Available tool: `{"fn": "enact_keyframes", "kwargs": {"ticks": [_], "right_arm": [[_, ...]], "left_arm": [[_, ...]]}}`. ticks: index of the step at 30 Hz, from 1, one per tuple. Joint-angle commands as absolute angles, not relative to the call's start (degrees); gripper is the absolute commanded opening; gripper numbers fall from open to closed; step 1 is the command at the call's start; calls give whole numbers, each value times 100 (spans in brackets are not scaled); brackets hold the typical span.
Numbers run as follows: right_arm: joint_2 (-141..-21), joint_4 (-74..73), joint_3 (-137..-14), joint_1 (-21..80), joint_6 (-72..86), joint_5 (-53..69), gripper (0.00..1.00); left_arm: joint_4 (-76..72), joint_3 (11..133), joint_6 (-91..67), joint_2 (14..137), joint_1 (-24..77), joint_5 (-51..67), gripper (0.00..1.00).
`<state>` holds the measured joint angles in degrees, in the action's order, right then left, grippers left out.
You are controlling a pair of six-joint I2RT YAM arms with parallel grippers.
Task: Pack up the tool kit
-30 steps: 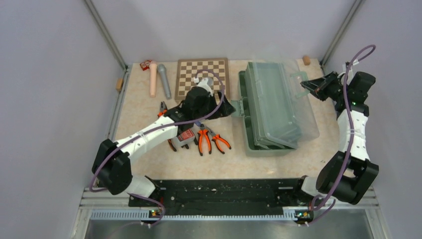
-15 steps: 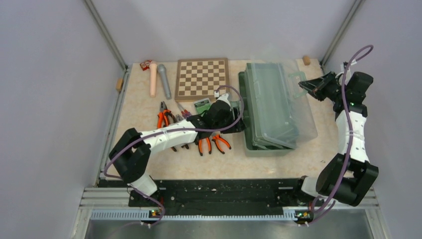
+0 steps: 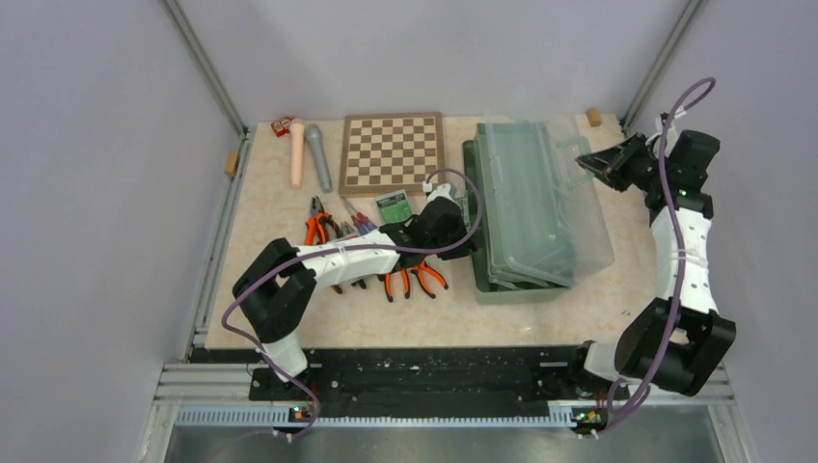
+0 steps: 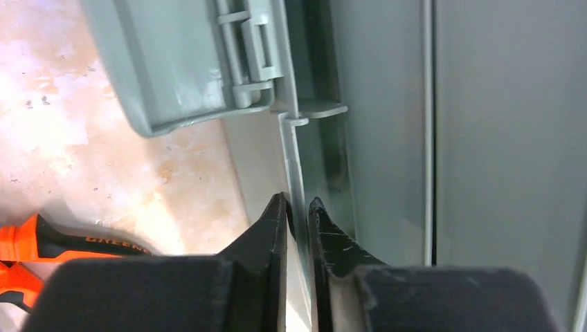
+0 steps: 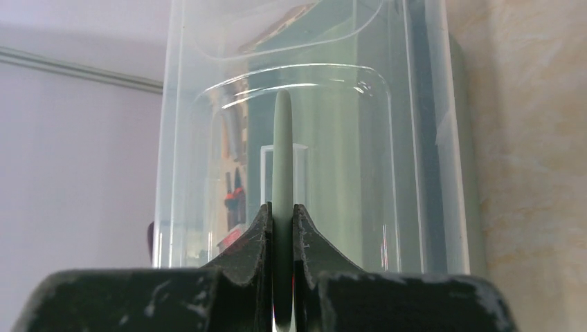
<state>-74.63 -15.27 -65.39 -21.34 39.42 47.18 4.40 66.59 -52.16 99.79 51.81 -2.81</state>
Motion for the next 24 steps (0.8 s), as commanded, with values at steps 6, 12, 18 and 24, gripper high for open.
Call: {"fn": "enact_keyframes", "kwargs": {"ticks": [6,12,18,24], "right_arm": [[-7540,-2133,-7722,-2494,2890,2839,4],[-7620,-2139,-7635,-2542,2457,2289,10],[-7425,-2125,-7083,-2606,1963,1506,32],[-7317,-2535,-7284,-2689,1777,-50,65]], "left_arm": [[45,6350,-5260,9805,5177,-712,0],[-172,6246,-5341,9787,5171,-757,0],[-75,6208,-5406,9682,5122,-906,0],[346,6146,-5552,9500,5071,-1337,0]]}}
